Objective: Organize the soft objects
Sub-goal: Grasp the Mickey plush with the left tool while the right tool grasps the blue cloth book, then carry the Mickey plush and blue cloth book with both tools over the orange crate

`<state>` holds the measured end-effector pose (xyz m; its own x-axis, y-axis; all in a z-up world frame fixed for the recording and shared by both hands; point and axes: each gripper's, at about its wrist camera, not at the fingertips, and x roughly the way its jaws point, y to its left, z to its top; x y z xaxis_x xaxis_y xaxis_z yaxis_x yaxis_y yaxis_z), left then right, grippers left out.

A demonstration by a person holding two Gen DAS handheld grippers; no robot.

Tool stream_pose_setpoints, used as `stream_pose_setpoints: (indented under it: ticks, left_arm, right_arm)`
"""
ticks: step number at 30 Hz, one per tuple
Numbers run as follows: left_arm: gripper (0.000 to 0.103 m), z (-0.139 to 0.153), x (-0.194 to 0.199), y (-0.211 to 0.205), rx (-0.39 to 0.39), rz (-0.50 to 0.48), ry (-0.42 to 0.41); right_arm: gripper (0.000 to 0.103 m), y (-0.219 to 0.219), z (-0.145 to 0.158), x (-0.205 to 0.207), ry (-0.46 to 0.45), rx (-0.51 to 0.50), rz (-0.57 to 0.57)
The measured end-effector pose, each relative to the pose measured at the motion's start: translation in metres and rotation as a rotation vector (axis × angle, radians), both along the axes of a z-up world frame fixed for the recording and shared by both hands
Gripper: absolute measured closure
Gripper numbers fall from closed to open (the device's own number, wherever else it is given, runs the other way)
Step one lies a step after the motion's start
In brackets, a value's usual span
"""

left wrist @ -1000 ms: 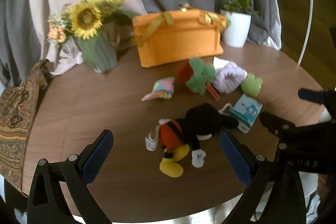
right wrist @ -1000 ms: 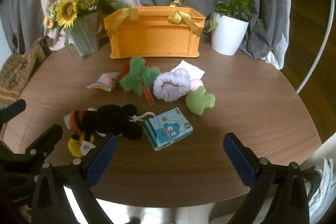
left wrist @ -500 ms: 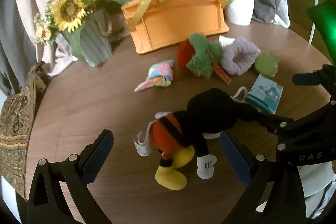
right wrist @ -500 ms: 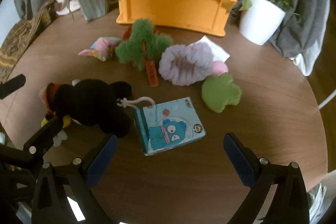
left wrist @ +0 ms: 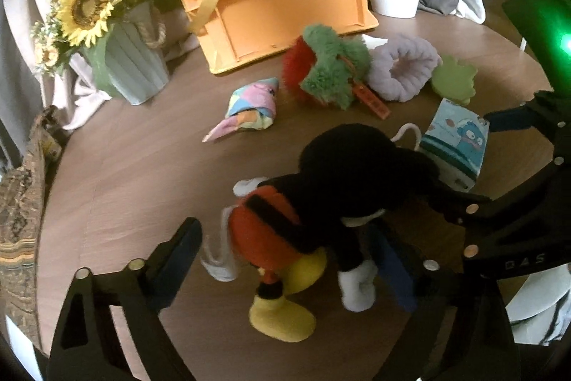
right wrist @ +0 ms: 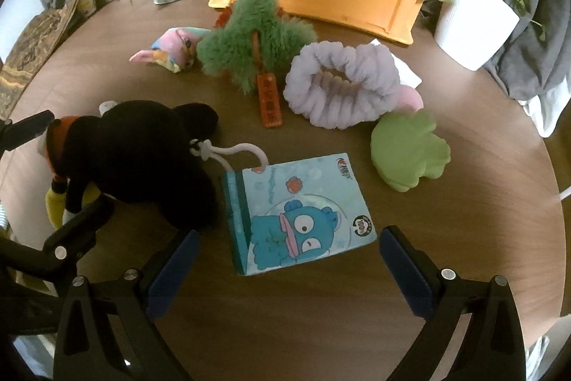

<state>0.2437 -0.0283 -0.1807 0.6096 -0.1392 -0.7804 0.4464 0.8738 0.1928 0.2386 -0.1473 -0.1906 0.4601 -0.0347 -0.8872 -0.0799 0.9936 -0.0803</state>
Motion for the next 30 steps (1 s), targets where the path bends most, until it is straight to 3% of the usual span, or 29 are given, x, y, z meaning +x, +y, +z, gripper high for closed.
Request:
stream_pose_setpoints:
  ticks: [4, 7, 10, 13, 22, 30]
  left_arm:
    - [0.028, -0.002, 0.003, -0.002, -0.033, -0.020, 0.020]
    - [0.033, -0.003, 0.002, -0.003, -0.035, -0.013, 0.009]
    - [0.052, -0.003, 0.003, -0.002, -0.027, 0.014, -0.003]
    - [0.054, -0.001, 0.005, 0.002, -0.060, 0.054, 0.012]
    - [0.056, 0.007, -0.002, -0.003, -0.092, 0.093, 0.005]
    - [0.056, 0.032, -0.010, -0.008, -0.123, 0.162, -0.043]
  right_arm:
    - [0.001, -0.002, 0.000, 0.003, -0.006, 0.005, -0.008]
    - [0.008, -0.002, 0.000, 0.003, -0.011, 0.014, 0.001]
    - [0.018, -0.002, 0.000, 0.002, -0.015, 0.010, 0.009]
    - [0.029, -0.003, 0.001, 0.000, -0.026, 0.006, 0.005]
    - [0.030, -0.013, 0.010, -0.005, -0.049, 0.033, -0.015]
    - [0.030, -0.022, 0.034, -0.011, -0.104, 0.055, -0.016]
